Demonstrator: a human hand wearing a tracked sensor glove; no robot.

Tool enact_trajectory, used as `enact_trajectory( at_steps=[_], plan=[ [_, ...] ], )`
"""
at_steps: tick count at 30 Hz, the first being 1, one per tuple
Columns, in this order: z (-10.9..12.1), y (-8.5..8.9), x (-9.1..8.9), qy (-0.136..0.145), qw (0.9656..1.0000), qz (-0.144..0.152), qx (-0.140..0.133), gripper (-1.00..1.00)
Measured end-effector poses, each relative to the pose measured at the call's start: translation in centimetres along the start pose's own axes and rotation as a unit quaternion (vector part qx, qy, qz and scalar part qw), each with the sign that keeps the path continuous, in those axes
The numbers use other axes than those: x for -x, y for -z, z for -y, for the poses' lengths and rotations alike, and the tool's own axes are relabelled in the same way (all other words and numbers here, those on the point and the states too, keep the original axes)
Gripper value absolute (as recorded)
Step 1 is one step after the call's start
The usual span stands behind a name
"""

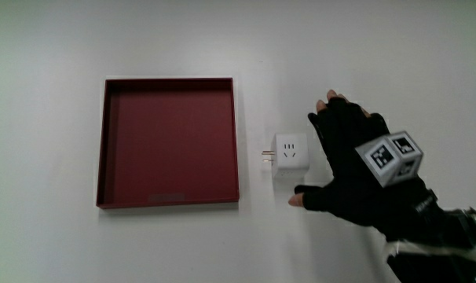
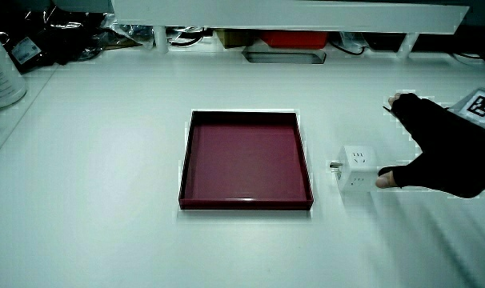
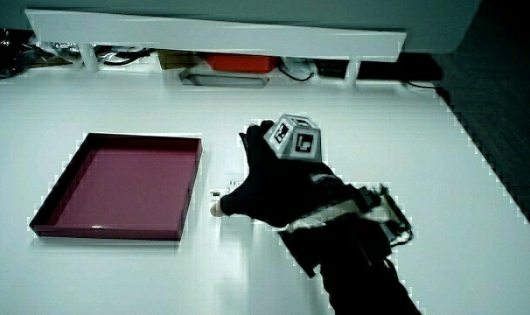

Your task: Pick socket

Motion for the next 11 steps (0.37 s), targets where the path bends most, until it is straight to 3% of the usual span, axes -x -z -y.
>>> enact_trajectory(
  at_steps=[5, 6, 7, 9, 11],
  plan=[
    [0.3, -1.7, 2.9, -0.035, 0.9991, -0.008, -0.024, 1.00],
    [-0.1, -1.4, 3.0, -0.049, 0.9977, -0.048, -0.002, 1.00],
    [-0.4, -1.1, 3.2, -0.063, 0.9940, -0.087, 0.020, 1.00],
    [-0.7, -1.1, 4.3, -0.083, 0.9933, -0.079, 0.017, 1.00],
    [-0.6, -1.4, 5.8, -0.094, 0.9942, -0.051, 0.011, 1.00]
  ],
)
